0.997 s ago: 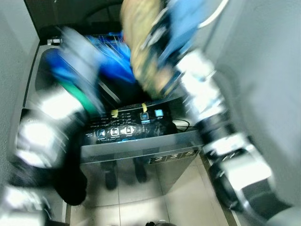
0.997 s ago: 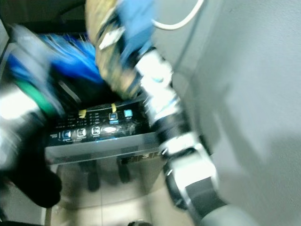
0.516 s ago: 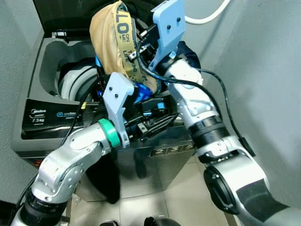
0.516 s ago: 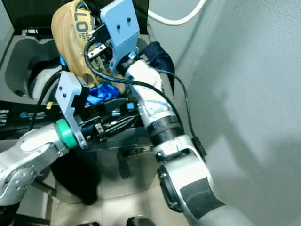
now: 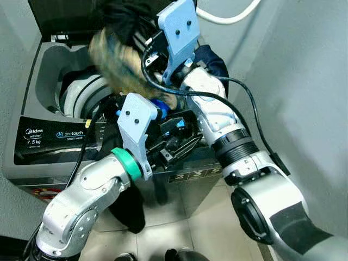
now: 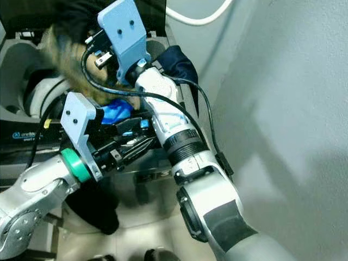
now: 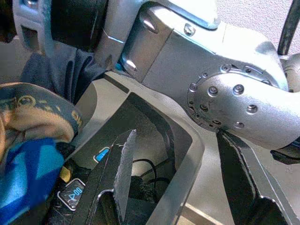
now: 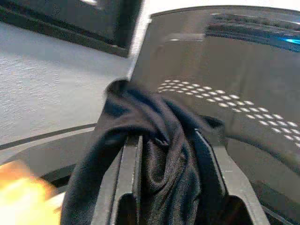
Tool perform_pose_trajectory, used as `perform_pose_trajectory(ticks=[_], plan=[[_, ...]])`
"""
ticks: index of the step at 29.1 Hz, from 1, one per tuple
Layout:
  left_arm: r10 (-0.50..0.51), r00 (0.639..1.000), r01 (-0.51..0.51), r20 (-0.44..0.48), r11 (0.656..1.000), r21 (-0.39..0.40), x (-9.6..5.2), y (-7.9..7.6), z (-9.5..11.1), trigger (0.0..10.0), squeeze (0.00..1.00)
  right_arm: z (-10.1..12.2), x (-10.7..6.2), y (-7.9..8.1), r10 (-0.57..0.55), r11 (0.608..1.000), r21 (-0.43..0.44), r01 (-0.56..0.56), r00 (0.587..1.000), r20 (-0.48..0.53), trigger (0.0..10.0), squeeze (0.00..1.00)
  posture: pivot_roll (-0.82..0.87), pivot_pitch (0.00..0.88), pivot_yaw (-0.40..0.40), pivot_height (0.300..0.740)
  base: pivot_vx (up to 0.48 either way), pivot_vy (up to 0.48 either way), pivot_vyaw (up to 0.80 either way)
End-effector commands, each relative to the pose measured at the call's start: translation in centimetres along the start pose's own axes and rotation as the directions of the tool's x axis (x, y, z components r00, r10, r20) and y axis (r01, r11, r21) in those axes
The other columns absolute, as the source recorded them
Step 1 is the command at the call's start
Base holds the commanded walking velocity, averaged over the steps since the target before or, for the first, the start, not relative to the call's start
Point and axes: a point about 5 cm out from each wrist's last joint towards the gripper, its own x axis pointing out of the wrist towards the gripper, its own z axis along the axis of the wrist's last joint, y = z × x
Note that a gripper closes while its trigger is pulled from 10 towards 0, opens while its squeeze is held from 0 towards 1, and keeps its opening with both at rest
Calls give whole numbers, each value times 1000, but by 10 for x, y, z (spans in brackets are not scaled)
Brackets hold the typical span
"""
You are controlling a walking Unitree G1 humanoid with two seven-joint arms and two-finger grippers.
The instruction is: Clothes washing
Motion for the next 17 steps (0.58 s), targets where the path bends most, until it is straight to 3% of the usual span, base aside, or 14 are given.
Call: perform_pose_trajectory(ticks=[1,3,8,12,17], plan=[[-34,997,33,63,999,13,1,-8,11,10000,0,-1,1,17,91,996,13,-91,996,12,10000,0,78,115,-4,740,0,0,0],[-30,997,28,71,999,33,0,-6,15,10000,0,-4,-9,17,210,977,-40,-211,977,-16,10000,0,78,114,-4,740,0,0,0],[-1,998,-4,59,996,90,-9,-2,20,10000,0,-3,-23,9,302,953,-24,-303,953,-26,10000,0,81,112,-7,740,0,0,0],[56,998,-58,13,975,215,-24,1,19,10000,0,5,-34,-7,251,967,49,-252,968,27,10000,0,91,109,-10,740,0,0,0],[80,997,-77,-1,971,228,-28,2,18,10000,0,8,-44,-14,230,967,104,-234,972,50,10000,0,101,105,-12,740,0,0,0]])
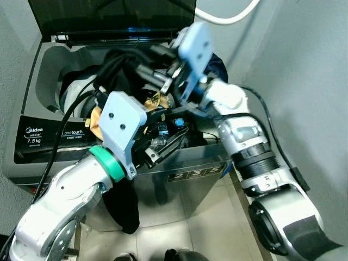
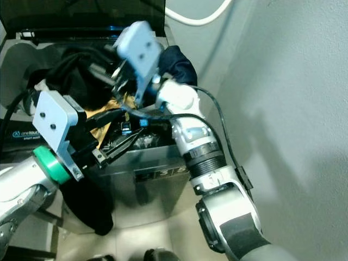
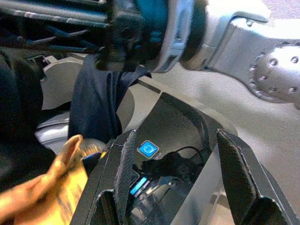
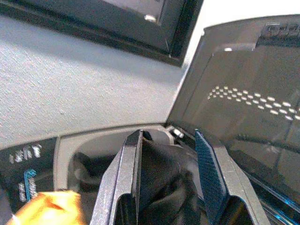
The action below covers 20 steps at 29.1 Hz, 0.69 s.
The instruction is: Clothes washing
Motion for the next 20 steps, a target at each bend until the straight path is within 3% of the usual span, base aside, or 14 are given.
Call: perform_pose_trajectory(ticks=[1,4,5,6,7,10,12,13,14,17,20], plan=[[-9,1000,9,14,1000,8,-2,-3,3,10000,0,-2,-3,2,11,1000,18,-11,1000,-2,10000,0,101,105,-12,740,0,0,0],[14,1000,-14,13,1000,-3,-3,0,3,10000,0,-6,-9,-1,-11,1000,1,11,1000,-26,10000,0,104,98,-13,740,0,0,0],[54,999,-54,3,999,-9,-5,4,1,10000,0,-7,-14,-13,-111,993,-32,110,993,-43,10000,0,106,92,-12,740,0,0,0],[54,999,-54,3,999,-9,-5,4,1,10000,0,-7,-14,-13,-111,993,-32,110,993,-43,10000,0,106,92,-12,740,0,0,0],[93,996,-93,-4,996,-12,-5,7,-1,10000,0,-7,-19,-28,-223,974,-49,221,974,-43,10000,0,108,89,-11,740,0,0,0],[93,996,-93,-4,996,-12,-5,7,-1,10000,0,-7,-19,-28,-223,974,-49,221,974,-43,10000,0,108,89,-11,740,0,0,0],[200,980,-200,1,980,1,-6,17,0,10000,0,0,-34,-52,-383,923,-40,382,923,-17,10000,0,115,87,-10,740,0,0,0],[200,980,-200,1,980,1,-6,17,0,10000,0,0,-34,-52,-383,923,-40,382,923,-17,10000,0,115,87,-10,740,0,0,0],[325,946,-325,13,946,-9,-9,36,2,10000,0,2,-42,-47,-300,954,25,300,954,-13,10000,0,118,86,-8,740,0,0,0],[352,936,-352,15,936,-13,-11,40,2,10000,0,3,-43,-43,-265,963,43,266,964,-14,10000,0,118,86,-8,740,0,0,0],[462,882,-471,-95,873,-124,-24,53,-14,10000,0,-4,-46,-28,-142,989,23,144,987,-69,10000,0,118,95,-4,740,0,0,0]])
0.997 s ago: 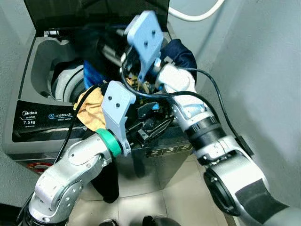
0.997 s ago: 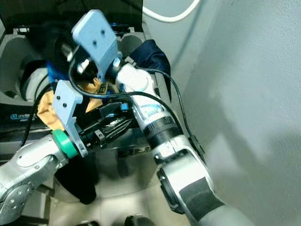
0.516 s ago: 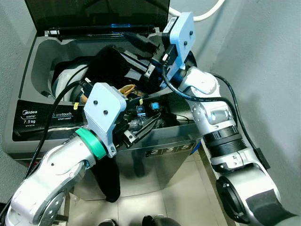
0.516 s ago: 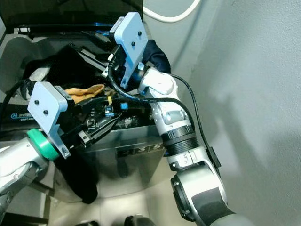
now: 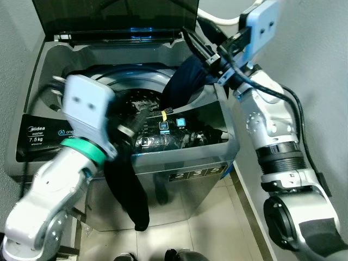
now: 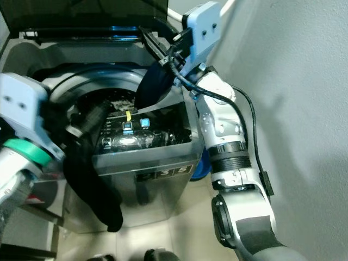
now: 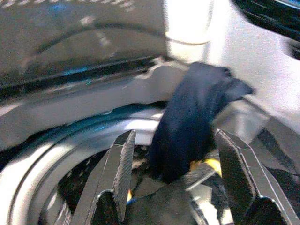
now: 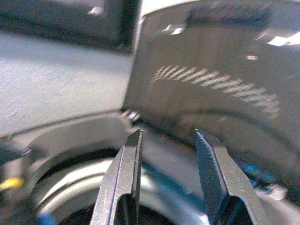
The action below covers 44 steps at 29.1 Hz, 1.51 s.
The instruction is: Clothes washing
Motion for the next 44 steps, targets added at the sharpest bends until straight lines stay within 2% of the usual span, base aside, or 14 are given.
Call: perform_pose_trajectory(ticks=[1,6,8,10,12,15,17,20,21,22,28,37,40,44], plan=[[36,997,-39,-66,999,-36,-3,6,-11,10000,0,-2,0,6,49,999,-3,-49,999,-17,10000,0,118,95,-4,740,0,0,0],[161,982,-162,-97,987,-6,-10,21,-20,10000,0,-6,-5,12,139,990,21,-138,989,-46,10000,0,131,99,-11,740,0,0,0],[184,983,-180,-20,977,114,-2,34,-6,10000,0,-12,-8,18,192,981,25,-190,979,-69,10000,0,133,97,-17,740,0,0,0],[179,984,-179,14,970,162,1,37,1,10000,0,-13,-8,20,199,980,25,-198,977,-72,10000,0,132,97,-16,740,0,0,0],[182,974,-214,133,932,292,9,49,26,10000,0,-12,-10,28,206,978,44,-203,977,-62,10000,0,117,95,-7,740,0,0,0],[178,966,-236,188,903,358,11,53,38,10000,0,-13,-10,35,213,977,46,-210,975,-62,10000,0,117,95,-7,740,0,0,0],[172,954,-265,245,866,424,12,55,52,10000,0,-17,-11,53,241,969,67,-237,969,-60,10000,0,121,97,-7,740,0,0,0],[166,953,-266,255,859,436,13,54,55,10000,0,-20,-10,65,268,961,82,-263,961,-59,10000,0,122,97,-7,740,0,0,0],[161,952,-265,259,855,445,13,54,57,10000,0,-22,-8,75,293,953,100,-286,955,-55,10000,0,123,97,-9,740,0,0,0],[135,951,-251,278,862,441,19,49,63,10000,0,-32,-5,102,354,931,114,-346,933,-62,10000,0,128,95,-11,740,0,0,0],[70,945,-204,320,890,407,35,41,76,10000,0,-44,1,131,418,907,87,-411,904,-91,10000,0,122,91,-5,740,0,0,0],[8,953,-125,302,921,370,49,31,70,10000,0,-57,13,146,370,924,-31,-382,911,-184,10000,0,119,92,0,740,0,0,0],[-4,962,-98,271,927,361,48,28,63,10000,0,-65,9,150,406,868,-178,-463,869,-281,10000,0,121,97,-1,740,0,0,0],[-6,963,-92,268,931,353,48,29,62,10000,0,-65,6,147,419,852,-197,-484,858,-297,10000,0,122,98,-2,740,0,0,0]])
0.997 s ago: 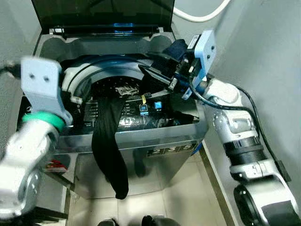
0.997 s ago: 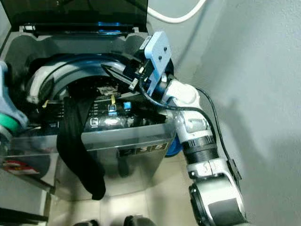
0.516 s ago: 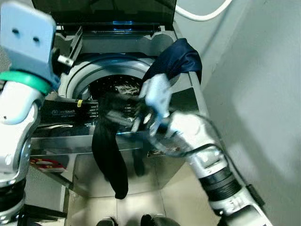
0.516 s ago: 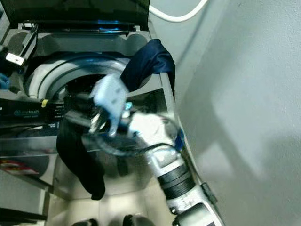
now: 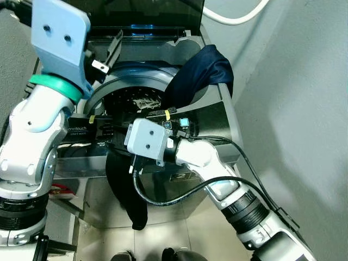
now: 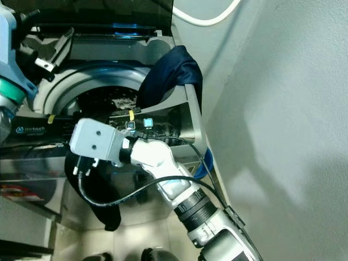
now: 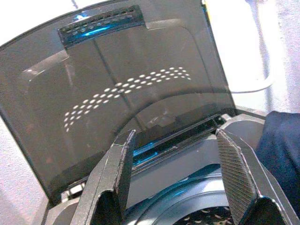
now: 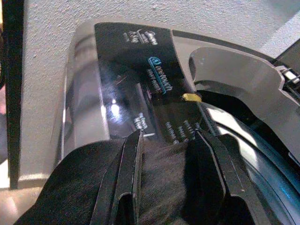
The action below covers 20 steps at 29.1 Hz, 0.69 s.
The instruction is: Clothes washing
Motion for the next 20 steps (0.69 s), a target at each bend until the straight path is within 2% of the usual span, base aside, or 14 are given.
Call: perform_pose_trajectory(ticks=[1,7,10,20], plan=[[-17,1000,16,-10,1000,-22,-1,-1,-2,10000,0,1,-3,0,42,999,-25,-42,999,-4,10000,0,122,98,-1,740,0,0,0],[-41,999,41,-17,999,-31,-3,-4,-5,10000,0,5,-30,-12,155,982,-104,-158,987,-40,10000,0,116,101,0,740,0,0,0],[-46,999,46,-19,998,-35,-4,-6,-6,10000,0,7,-37,-15,197,973,-112,-202,979,-50,10000,0,108,101,-2,740,0,0,0],[-51,998,50,-22,998,-44,-4,-9,-7,10000,0,5,-36,-11,232,966,-102,-237,971,-59,10000,0,108,103,-6,740,0,0,0]])
